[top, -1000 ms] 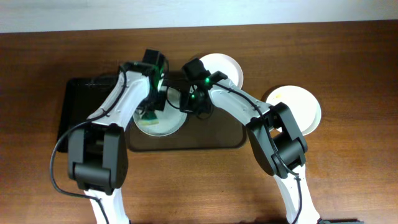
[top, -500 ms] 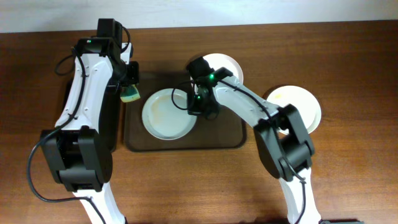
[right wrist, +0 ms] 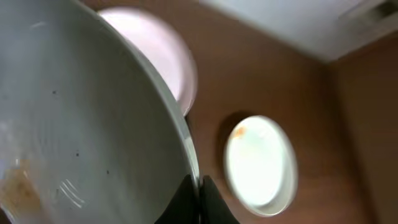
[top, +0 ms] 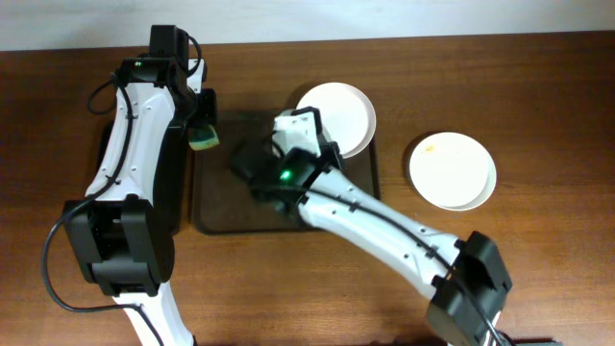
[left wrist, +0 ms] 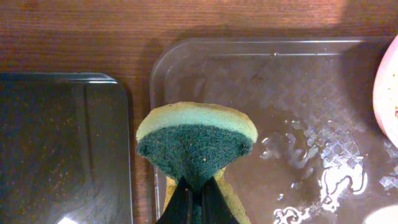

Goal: Clean dirty plates on tray and stack at the side
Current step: 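Carry the pale blue plate right and set it on the white plate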

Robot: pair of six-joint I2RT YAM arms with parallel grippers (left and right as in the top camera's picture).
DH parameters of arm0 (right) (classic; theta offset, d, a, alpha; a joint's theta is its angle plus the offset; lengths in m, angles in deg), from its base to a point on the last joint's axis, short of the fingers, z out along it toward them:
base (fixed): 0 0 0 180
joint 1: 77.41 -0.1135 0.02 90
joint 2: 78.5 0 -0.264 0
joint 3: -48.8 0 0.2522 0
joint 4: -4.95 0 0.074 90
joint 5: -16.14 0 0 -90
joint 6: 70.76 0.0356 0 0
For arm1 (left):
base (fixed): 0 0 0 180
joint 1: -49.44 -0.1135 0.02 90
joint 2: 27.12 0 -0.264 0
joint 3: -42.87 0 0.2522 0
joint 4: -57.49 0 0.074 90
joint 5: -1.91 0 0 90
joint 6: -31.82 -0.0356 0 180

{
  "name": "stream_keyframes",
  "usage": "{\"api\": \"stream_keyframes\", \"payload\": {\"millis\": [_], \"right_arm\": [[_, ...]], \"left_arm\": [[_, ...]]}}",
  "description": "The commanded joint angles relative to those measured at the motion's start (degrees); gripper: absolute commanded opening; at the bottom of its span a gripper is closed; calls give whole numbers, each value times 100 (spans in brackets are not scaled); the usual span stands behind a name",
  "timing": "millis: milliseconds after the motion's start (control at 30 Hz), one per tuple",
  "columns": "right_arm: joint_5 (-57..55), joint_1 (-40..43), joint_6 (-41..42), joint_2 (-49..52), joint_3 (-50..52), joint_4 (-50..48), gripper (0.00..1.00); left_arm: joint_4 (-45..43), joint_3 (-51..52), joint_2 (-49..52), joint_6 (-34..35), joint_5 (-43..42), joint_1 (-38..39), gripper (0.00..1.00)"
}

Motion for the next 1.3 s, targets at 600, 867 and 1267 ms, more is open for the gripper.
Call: {"api": "stream_keyframes", "payload": {"millis": [600, 867, 1267], "right_arm": [[238, -393, 1937, -90, -50, 568, 4], [2413, 1209, 1235, -356, -50, 400, 4], [4258, 4120, -131, -1539, -50, 15, 4]], "left_arm": [[-7, -85, 0, -35, -83, -7, 1], [-140, 4, 2, 63, -83, -4, 1], [-205, 4, 2, 61, -83, -4, 1]]}}
